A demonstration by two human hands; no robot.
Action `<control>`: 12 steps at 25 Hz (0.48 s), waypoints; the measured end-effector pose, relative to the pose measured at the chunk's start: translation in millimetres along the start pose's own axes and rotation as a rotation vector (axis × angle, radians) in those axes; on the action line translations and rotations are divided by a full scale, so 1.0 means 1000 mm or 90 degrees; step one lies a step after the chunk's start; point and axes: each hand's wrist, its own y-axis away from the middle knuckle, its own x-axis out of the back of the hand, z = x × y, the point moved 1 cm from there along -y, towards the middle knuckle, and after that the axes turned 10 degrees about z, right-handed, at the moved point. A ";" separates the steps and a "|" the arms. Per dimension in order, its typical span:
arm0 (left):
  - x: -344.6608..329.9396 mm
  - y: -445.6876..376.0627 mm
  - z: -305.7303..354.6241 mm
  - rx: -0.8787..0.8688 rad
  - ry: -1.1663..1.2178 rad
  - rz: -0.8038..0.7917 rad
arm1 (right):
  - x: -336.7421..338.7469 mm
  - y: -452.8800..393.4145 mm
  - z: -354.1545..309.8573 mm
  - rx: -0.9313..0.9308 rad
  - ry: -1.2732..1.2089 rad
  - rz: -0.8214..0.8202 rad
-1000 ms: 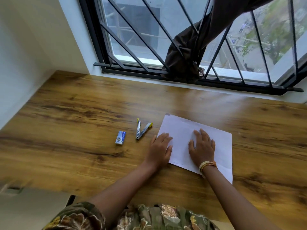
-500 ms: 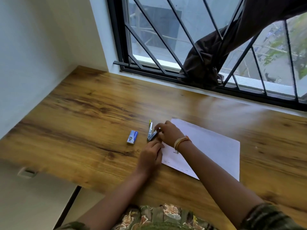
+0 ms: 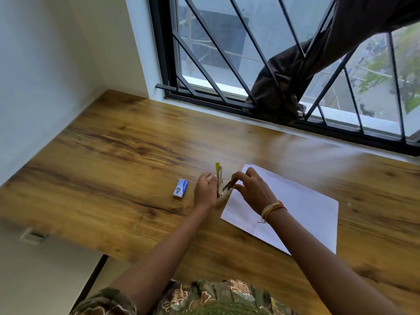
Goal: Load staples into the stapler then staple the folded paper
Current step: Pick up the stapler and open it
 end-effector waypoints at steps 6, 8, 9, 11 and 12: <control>-0.010 -0.005 0.005 0.077 0.158 -0.199 | 0.006 0.013 -0.006 -0.020 0.088 0.071; -0.012 -0.007 0.003 0.078 0.138 -0.187 | 0.009 0.014 -0.006 -0.001 0.099 0.099; -0.013 -0.010 0.002 0.101 0.139 -0.164 | 0.011 0.014 -0.007 0.013 0.101 0.112; -0.017 -0.019 0.002 0.195 0.197 -0.134 | 0.012 0.018 -0.013 0.036 0.077 0.131; -0.018 -0.023 0.003 0.240 0.245 -0.133 | 0.012 0.022 -0.019 0.043 0.042 0.134</control>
